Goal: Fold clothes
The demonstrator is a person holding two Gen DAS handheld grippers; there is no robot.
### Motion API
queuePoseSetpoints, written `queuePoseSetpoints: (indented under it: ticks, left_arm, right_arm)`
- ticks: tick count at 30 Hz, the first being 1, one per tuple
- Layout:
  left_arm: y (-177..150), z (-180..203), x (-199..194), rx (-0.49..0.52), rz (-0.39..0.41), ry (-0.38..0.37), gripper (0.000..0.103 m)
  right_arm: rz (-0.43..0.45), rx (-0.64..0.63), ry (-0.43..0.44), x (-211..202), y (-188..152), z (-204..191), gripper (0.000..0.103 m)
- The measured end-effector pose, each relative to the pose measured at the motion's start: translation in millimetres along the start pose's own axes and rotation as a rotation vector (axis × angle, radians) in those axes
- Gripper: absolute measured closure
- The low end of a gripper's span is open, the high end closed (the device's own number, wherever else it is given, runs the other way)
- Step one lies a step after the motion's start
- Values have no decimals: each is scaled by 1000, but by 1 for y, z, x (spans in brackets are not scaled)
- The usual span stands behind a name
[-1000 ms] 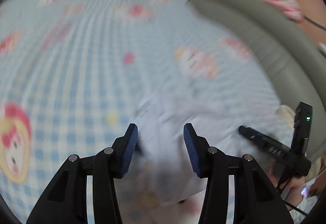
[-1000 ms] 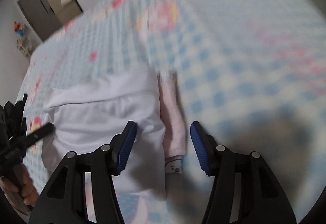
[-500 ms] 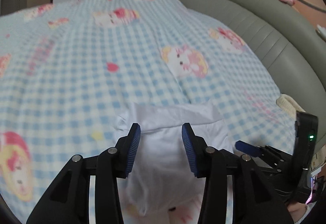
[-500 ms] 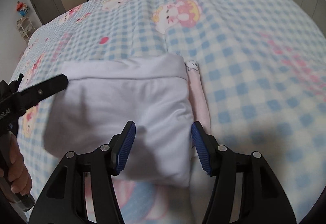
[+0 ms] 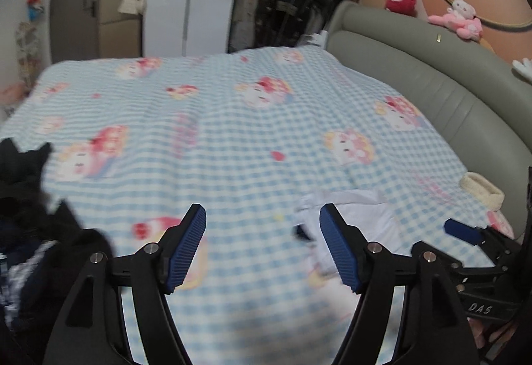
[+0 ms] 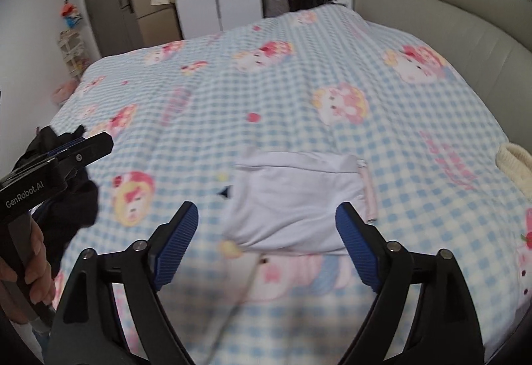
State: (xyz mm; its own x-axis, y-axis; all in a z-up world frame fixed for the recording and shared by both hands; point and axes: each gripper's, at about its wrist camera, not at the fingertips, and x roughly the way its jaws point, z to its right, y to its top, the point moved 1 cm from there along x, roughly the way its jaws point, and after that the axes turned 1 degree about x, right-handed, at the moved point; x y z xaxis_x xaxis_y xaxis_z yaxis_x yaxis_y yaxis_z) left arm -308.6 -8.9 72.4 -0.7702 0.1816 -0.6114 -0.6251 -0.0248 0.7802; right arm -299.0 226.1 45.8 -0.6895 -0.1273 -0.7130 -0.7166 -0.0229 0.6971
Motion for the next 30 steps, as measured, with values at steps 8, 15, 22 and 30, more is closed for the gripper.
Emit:
queuePoseSetpoints:
  ticks: [8, 15, 22, 30]
  left_arm:
    - [-20, -41, -50, -17, -8, 88, 26]
    - [-45, -43, -88, -43, 1, 162, 24]
    - [-100, -29, -145, -66, -13, 171, 16]
    - [-203, -9, -193, -101, -53, 156, 13]
  right_arm:
    - [-12, -12, 27, -32, -30, -50, 15]
    - [-23, -13, 41, -59, -57, -78, 14]
    - [-33, -7, 62, -91, -92, -100, 9]
    - [-33, 15, 79, -143, -179, -105, 7]
